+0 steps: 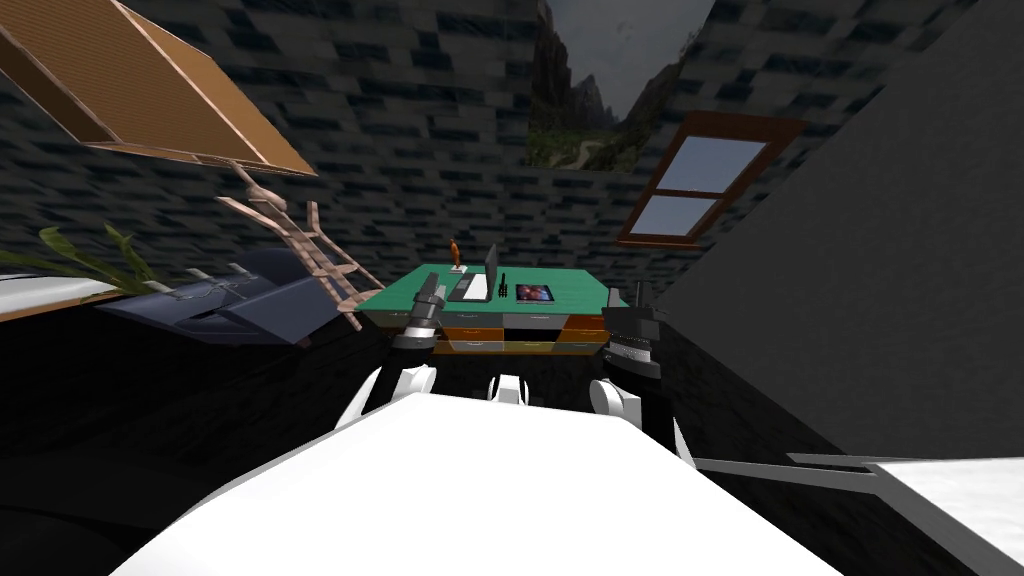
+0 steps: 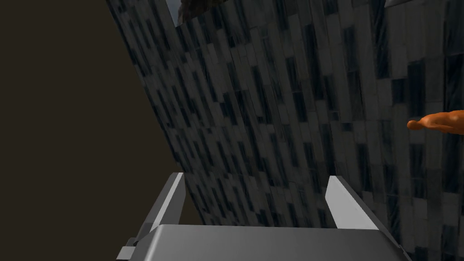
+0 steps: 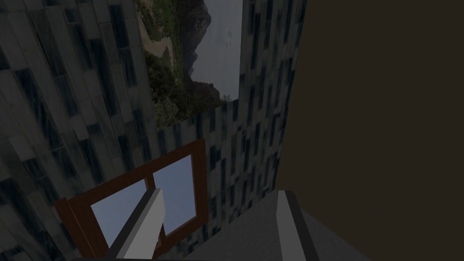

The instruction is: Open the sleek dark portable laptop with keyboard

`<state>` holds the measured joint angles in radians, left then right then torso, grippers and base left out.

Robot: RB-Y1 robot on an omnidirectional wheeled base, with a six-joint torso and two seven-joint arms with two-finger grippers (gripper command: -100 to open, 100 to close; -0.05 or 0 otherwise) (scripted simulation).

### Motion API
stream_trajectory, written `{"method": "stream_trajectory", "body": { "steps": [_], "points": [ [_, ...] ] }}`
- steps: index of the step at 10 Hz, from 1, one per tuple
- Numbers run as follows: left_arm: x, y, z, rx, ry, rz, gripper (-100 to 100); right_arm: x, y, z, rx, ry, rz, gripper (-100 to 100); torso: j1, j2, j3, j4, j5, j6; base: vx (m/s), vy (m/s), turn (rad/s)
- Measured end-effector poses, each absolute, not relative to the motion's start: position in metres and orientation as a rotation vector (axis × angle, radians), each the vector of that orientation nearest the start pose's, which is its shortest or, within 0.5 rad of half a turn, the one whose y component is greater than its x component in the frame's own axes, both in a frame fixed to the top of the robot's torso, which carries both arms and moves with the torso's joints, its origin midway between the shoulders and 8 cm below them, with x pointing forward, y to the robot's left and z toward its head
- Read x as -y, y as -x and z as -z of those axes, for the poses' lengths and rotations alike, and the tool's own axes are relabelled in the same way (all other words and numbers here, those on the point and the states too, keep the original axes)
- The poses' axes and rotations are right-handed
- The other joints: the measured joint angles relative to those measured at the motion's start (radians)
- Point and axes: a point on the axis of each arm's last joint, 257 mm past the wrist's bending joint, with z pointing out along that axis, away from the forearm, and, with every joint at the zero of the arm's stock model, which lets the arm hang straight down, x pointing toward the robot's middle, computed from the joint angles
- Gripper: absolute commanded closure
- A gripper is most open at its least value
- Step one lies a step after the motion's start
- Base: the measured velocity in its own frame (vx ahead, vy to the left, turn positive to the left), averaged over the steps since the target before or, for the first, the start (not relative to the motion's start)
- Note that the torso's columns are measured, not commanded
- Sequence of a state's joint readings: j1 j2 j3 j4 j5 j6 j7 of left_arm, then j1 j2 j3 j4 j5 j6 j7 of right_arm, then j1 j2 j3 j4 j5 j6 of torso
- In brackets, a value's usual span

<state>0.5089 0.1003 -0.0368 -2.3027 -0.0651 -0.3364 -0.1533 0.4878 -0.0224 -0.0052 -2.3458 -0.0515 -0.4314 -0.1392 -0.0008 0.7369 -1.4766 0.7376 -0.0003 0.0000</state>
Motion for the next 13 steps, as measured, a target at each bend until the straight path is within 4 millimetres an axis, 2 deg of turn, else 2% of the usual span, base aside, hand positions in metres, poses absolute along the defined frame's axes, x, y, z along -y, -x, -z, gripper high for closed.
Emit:
{"method": "stream_trajectory", "body": {
  "steps": [3, 8, 13],
  "points": [
    [-0.262, -0.382, 0.037, -0.982, 0.582, 1.021, -100, 0.281, -0.342, -0.045, -0.555, -0.717, -1.469, 0, 0.0, 0.0, 0.0, 0.0, 0.0, 0.0, 0.125, -0.073, -0.013],
    [-0.282, -0.406, 0.097, -1.125, 0.621, 0.849, -100, 0.281, -0.342, -0.045, -0.555, -0.718, -1.469, 0, 0.002, 0.0, 0.0, 0.0, 0.0, 0.0, 0.136, -0.085, -0.013],
    [-0.306, -0.421, 0.153, -1.297, 0.597, 0.662, -100, 0.281, -0.342, -0.045, -0.555, -0.717, -1.469, 0, 0.001, 0.0, 0.0, 0.0, 0.0, 0.0, 0.134, -0.078, -0.012]
  ]
}}
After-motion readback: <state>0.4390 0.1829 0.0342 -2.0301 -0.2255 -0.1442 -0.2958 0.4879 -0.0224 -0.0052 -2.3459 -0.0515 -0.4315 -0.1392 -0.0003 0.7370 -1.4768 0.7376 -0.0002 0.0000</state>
